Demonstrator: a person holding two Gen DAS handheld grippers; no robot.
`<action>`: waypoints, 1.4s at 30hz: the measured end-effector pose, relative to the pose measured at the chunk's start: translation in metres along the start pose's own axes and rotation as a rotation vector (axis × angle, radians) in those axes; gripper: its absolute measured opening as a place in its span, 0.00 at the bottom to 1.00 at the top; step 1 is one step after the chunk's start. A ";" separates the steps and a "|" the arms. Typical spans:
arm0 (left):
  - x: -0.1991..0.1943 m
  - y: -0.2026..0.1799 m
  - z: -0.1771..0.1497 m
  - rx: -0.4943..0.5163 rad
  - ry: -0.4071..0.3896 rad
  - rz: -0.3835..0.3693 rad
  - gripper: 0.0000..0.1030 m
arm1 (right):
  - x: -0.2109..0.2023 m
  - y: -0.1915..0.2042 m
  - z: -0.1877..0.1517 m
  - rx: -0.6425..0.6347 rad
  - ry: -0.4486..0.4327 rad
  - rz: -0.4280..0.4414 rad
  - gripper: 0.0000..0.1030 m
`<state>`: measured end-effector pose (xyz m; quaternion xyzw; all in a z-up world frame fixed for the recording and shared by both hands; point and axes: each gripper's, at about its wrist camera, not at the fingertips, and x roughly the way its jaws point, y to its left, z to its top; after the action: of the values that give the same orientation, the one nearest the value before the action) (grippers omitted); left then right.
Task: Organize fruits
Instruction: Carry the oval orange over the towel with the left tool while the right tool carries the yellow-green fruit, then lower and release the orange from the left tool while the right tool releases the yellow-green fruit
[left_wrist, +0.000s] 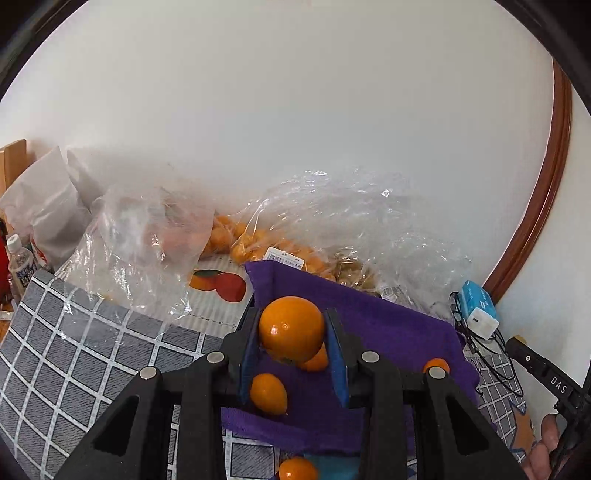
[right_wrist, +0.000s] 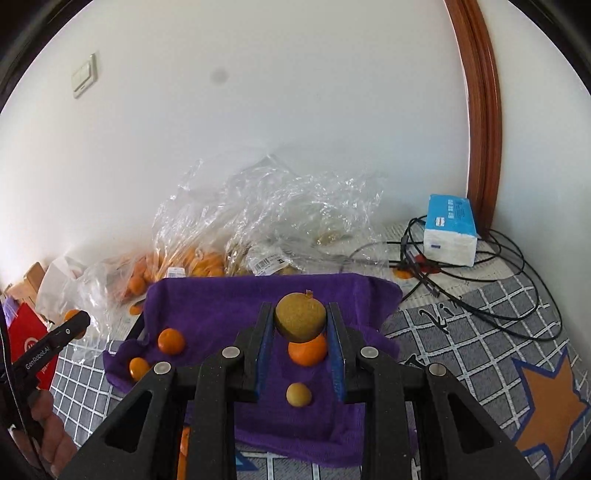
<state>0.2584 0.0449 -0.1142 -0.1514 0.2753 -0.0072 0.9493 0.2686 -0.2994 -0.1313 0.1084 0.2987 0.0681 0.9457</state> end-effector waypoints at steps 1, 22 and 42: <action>0.005 0.002 -0.003 -0.010 0.004 -0.011 0.31 | 0.006 -0.002 -0.001 0.005 0.006 0.003 0.27; 0.062 0.005 -0.037 0.010 0.102 -0.071 0.31 | 0.074 -0.021 -0.046 -0.031 0.170 -0.031 0.27; 0.070 -0.004 -0.047 0.075 0.118 -0.034 0.31 | 0.085 -0.003 -0.059 -0.139 0.210 -0.065 0.35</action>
<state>0.2932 0.0210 -0.1868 -0.1199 0.3277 -0.0425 0.9362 0.3034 -0.2757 -0.2257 0.0249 0.3938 0.0691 0.9162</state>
